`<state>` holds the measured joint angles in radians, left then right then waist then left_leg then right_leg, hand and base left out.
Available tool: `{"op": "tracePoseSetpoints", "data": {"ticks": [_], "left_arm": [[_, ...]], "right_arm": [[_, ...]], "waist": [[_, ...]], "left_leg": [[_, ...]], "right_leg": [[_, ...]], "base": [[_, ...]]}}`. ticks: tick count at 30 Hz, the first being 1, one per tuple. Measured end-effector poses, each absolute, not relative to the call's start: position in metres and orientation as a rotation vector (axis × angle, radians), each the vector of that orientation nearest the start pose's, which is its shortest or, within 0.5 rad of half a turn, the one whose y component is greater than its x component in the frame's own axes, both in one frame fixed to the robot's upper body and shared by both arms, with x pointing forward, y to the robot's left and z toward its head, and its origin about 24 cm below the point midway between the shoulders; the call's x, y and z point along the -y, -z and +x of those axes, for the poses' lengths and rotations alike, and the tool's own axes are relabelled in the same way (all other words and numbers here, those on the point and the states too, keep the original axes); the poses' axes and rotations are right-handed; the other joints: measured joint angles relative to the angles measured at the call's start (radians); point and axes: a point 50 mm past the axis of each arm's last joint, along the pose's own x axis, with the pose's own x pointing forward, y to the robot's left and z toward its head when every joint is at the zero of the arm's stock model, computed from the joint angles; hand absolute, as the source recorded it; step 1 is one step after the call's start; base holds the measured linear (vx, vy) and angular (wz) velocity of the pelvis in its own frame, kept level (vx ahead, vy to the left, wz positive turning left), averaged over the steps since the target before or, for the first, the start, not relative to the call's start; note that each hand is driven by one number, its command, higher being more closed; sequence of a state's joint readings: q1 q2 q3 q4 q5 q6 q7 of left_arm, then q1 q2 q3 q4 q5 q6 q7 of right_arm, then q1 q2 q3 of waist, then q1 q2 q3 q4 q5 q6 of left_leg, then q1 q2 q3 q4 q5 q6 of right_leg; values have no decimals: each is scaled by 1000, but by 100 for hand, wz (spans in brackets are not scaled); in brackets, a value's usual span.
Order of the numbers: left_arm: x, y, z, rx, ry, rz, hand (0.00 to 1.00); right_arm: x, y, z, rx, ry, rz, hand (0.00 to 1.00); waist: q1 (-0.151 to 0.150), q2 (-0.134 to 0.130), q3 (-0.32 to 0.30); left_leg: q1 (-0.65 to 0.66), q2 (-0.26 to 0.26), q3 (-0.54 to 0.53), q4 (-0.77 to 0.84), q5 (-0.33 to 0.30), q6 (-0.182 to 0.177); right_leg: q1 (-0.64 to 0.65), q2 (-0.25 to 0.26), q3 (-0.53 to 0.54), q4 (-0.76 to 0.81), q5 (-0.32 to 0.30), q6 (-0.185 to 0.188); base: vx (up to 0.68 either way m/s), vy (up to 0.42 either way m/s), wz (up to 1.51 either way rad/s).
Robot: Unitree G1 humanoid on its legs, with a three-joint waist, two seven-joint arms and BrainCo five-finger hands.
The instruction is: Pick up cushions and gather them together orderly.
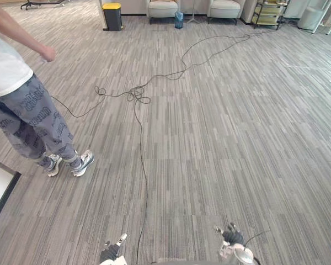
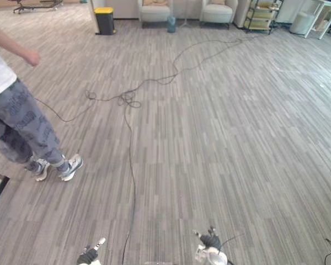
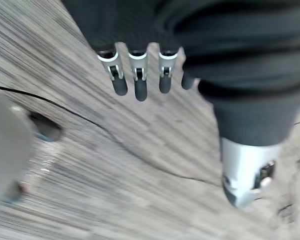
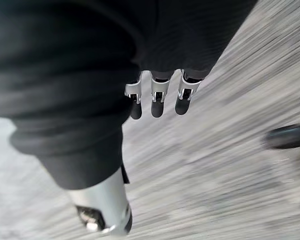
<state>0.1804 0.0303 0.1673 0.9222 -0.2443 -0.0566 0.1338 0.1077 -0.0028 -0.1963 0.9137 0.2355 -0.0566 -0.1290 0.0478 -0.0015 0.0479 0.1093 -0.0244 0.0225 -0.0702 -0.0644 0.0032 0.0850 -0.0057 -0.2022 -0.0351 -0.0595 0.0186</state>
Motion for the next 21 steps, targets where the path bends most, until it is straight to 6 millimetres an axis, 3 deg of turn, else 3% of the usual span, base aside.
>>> {"op": "tracePoseSetpoints", "data": {"ticks": [16,21], "left_arm": [[-199,162,81,-1072,-433,-162,0],[-200,163,78,-1082,-434,-174,0]], "right_arm": [[201,164,88,-1087,553,314,0],[203,164,87,-1090,569,326,0]], "waist": [[-17,-1,5],[-35,2,14]], "left_leg": [[15,-14,-19,-32,25,11],[16,-18,-27,-32,25,11]], "right_leg": [[2,-13,-14,8,-5,7],[2,-15,-19,4,-5,8]], "base": [[-6,6,2],[10,5,3]]}}
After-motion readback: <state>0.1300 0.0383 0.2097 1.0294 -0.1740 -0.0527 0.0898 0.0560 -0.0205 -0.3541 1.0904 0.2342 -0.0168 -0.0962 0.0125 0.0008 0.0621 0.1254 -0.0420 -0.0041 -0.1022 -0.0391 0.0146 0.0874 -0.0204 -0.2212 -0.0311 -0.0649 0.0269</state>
